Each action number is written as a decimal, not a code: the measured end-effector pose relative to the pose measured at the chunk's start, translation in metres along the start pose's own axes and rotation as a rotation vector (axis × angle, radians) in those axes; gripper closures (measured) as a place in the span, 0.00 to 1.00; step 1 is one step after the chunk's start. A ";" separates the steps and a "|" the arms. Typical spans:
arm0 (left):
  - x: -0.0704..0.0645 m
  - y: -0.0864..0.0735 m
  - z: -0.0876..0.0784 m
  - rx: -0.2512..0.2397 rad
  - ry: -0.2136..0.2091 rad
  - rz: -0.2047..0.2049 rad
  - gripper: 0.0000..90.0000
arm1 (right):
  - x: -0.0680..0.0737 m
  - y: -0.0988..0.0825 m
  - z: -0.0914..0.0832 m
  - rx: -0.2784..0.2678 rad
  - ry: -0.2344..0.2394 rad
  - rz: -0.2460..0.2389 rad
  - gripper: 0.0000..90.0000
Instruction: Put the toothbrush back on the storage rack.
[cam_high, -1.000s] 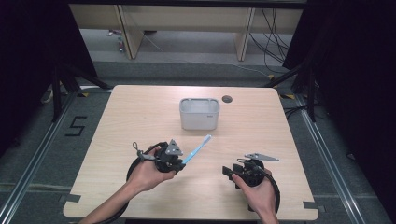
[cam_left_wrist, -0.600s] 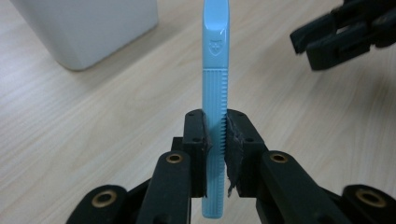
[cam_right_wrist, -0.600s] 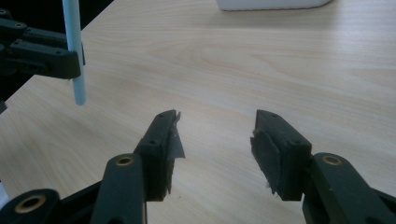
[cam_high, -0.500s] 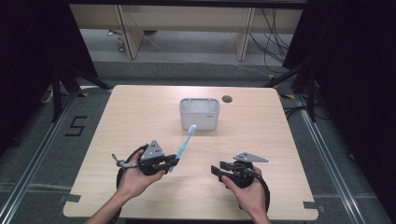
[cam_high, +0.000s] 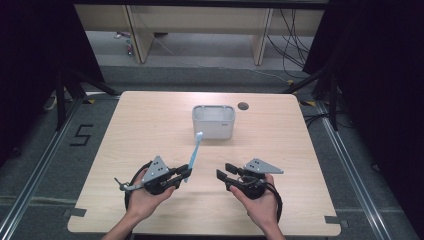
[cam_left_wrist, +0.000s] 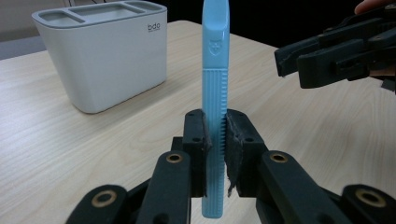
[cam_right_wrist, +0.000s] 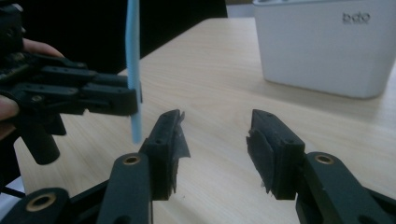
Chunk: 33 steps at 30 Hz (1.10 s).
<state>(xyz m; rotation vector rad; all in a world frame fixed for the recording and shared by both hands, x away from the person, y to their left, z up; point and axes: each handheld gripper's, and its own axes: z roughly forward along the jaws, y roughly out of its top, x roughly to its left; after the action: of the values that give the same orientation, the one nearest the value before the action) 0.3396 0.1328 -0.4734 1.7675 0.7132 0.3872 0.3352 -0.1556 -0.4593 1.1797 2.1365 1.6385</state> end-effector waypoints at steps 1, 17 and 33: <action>0.000 0.000 0.000 0.000 0.000 0.000 0.87 | 0.002 0.001 0.001 -0.011 0.004 -0.001 0.61; -0.007 -0.007 0.008 -0.044 -0.025 -0.021 0.87 | 0.025 0.031 0.013 -0.130 0.069 -0.081 0.69; -0.016 -0.001 0.014 -0.042 -0.030 -0.005 0.87 | 0.030 0.044 0.029 -0.148 0.062 -0.059 0.77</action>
<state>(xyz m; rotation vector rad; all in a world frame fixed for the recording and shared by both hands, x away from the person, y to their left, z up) 0.3357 0.1117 -0.4768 1.7287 0.6838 0.3693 0.3531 -0.1113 -0.4224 1.0259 2.0247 1.7938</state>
